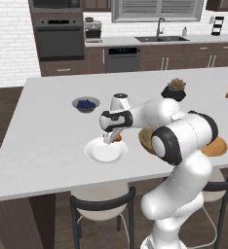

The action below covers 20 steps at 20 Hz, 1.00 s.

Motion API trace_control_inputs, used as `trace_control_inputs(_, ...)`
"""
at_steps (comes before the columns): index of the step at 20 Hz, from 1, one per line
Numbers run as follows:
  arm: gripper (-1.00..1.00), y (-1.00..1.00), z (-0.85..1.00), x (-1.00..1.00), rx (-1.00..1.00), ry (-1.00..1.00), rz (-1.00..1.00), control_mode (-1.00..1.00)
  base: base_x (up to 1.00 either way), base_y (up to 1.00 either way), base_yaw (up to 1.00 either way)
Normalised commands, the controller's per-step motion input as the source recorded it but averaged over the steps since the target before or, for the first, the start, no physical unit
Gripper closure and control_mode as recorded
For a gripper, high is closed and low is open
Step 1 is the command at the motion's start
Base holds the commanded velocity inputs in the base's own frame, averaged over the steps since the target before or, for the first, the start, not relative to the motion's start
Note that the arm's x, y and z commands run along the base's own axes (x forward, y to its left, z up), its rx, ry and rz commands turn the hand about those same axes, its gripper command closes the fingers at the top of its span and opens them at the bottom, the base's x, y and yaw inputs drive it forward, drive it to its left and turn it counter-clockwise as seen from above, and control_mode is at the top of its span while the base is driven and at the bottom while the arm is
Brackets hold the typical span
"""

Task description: Pick the chicken drumstick and lime from their plates and place them in the bowl. Then put the bowl in the fridge.

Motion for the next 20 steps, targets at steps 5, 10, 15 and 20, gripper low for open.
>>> trace_control_inputs(5,1.00,-0.72,0.90,-0.02,0.03,0.05,-0.17,-1.00,0.00,0.00,0.00)
trace_control_inputs(10,1.00,-0.99,0.31,0.00,0.01,0.09,-0.26,-1.00,0.00,0.00,0.00)
trace_control_inputs(15,1.00,-0.96,0.06,0.06,0.00,0.09,-0.30,-1.00,0.00,0.00,0.00)
trace_control_inputs(20,1.00,-0.77,-0.19,0.05,-0.01,0.04,-0.29,-1.00,0.00,0.00,0.00)
